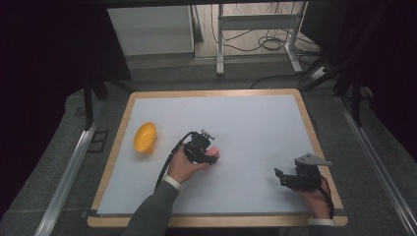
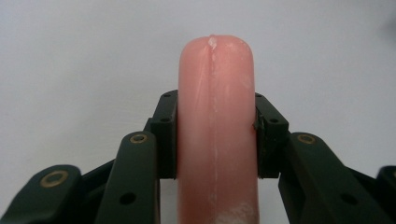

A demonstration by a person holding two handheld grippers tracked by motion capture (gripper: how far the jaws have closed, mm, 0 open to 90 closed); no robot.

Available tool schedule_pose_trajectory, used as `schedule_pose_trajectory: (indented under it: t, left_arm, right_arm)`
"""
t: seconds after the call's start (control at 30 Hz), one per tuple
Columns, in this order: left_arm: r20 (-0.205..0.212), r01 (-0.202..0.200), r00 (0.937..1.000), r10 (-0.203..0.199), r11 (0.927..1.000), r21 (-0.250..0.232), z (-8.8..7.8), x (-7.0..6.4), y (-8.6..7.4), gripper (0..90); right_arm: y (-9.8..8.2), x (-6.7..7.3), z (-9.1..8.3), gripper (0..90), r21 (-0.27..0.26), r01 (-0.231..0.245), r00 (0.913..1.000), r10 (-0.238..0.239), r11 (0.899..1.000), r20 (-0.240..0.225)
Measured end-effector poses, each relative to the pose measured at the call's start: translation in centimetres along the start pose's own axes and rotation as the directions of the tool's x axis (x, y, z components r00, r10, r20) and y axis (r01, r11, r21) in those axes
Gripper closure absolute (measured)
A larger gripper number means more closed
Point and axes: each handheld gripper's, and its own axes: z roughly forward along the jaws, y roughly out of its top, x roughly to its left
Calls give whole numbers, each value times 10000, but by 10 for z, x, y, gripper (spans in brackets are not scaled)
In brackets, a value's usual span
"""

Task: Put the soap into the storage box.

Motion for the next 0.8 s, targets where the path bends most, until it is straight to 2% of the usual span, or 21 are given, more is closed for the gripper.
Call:
schedule_pose_trajectory:
  t: [0.4, 0.67, 0.8]
  left_arm:
    - [-146, 152, 9998, -154, 9998, -161, -12, 10, -8, 603]
    - [-270, 413, 9987, -424, 9984, -382, -20, 21, -12, 603]
    - [-369, 469, 9982, -482, 9983, -344, -23, 25, -15, 603]
  right_arm:
    - [-1, 0, 1, 141, 57, -12, 10000, 12, 10000, -12]
    - [-1, 0, 1, 142, 108, 3, 10000, -4, 9999, 50]
    - [-1, 0, 2, 142, 140, 30, 10000, -31, 9999, 69]
